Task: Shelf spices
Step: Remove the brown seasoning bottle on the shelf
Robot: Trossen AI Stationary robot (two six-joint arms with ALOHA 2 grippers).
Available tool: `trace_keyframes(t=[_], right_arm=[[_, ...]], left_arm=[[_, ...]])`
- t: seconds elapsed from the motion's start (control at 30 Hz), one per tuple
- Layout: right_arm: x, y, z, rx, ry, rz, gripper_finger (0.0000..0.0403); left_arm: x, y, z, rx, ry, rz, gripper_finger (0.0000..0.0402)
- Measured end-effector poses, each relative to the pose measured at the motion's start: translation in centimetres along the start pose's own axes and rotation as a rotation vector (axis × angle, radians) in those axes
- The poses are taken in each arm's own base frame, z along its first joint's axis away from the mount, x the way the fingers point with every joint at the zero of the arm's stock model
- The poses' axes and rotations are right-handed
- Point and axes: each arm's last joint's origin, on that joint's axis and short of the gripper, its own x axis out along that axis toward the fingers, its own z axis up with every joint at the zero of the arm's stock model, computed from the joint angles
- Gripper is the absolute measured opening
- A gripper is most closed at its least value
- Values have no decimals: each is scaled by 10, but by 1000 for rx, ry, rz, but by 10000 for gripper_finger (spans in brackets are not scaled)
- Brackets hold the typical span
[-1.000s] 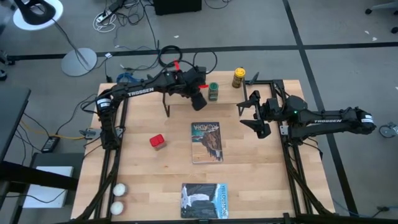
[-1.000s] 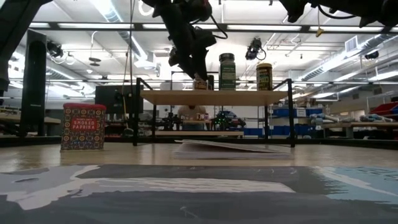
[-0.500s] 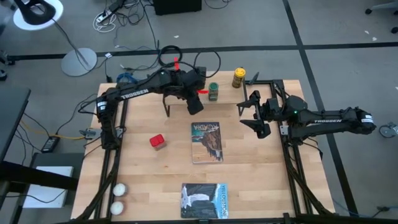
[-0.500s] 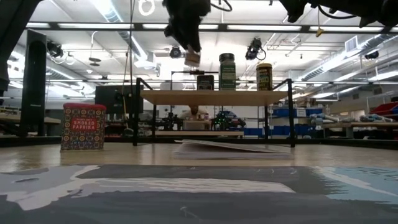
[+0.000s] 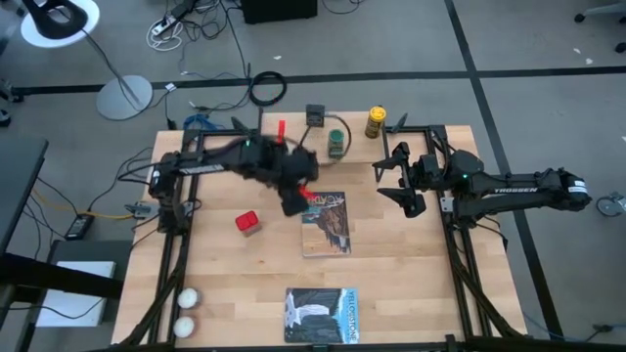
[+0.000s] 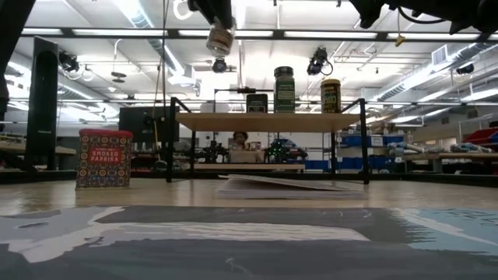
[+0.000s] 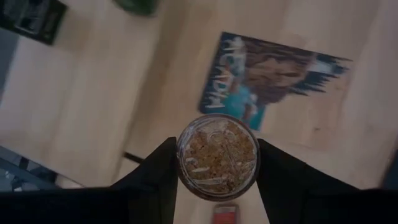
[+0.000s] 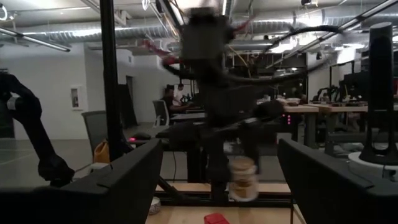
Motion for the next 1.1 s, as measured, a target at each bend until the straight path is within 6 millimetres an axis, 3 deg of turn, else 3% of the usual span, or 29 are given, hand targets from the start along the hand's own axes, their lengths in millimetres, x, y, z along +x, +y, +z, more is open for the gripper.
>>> trace_keyframes(t=[0.23,0.53,0.87,1.1], right_arm=[[0,0,0,-1,-2,0,319],[0,0,1,-2,-6,0,320],[0,0,1,-2,-6,0,320],[0,0,1,0,-6,1,317]], left_arm=[[5,-55,-24,13,5,20,171],[50,-121,-62,-36,-19,-38,171],[94,-141,-110,-99,106,-1,171],[122,-138,-133,-88,170,31,171]])
